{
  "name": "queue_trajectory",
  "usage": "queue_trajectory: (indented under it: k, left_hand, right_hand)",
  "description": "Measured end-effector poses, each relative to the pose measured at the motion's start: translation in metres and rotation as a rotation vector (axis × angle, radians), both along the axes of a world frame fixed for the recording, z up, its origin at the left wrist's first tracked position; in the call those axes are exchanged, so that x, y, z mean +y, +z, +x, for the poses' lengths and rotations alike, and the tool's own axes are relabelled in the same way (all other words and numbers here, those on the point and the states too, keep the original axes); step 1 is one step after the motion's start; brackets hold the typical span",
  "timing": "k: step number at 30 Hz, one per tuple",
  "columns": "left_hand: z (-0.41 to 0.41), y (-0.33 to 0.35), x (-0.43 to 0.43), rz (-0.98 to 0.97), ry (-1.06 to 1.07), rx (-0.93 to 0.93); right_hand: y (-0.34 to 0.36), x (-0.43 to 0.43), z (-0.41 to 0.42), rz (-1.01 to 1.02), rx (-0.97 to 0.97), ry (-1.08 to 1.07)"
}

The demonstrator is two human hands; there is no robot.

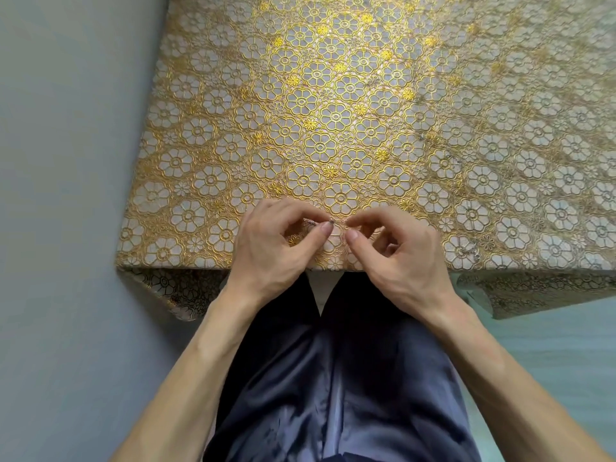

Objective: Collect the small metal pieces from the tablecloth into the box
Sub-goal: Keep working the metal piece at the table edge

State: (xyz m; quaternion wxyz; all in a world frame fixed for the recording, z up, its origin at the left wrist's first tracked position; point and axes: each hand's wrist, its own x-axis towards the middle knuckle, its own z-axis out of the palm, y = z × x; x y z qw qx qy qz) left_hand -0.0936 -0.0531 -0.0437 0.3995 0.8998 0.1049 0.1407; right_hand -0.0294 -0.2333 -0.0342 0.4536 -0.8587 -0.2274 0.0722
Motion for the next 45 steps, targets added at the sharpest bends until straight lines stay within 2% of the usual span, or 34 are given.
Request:
queue_trajectory:
  k: [5,10,13,19,26,31,39,45]
  left_hand:
    - [-0.001,0.004,0.004,-0.073,-0.028,0.042]
    - [-0.002,0.009,0.008,-0.134,-0.072,0.098]
    - [-0.002,0.012,0.008,-0.158,-0.106,0.111]
    - [-0.003,0.016,0.006,-0.074,-0.158,0.133]
    - [-0.002,0.020,0.001,0.054,-0.180,0.174]
    - [-0.006,0.014,-0.002,0.107,-0.156,0.139]
    - [-0.008,0.014,-0.004,0.047,-0.145,0.115]
    - [-0.008,0.014,-0.004,0.046,-0.156,0.125]
  right_hand:
    - [-0.002,0.006,0.005,-0.123,-0.073,0.110]
    - [0.002,0.010,0.008,-0.115,-0.086,0.175]
    - [0.005,0.007,0.007,-0.070,-0.024,0.180]
    - [0.005,-0.001,0.005,-0.045,0.105,0.212]
    - [0.005,-0.006,0.003,-0.065,0.123,0.196]
    - [0.006,-0.008,0.001,-0.065,0.129,0.187]
    - [0.009,-0.011,-0.002,-0.077,0.102,0.201]
    - [0.007,-0.014,-0.003,-0.088,-0.027,0.204]
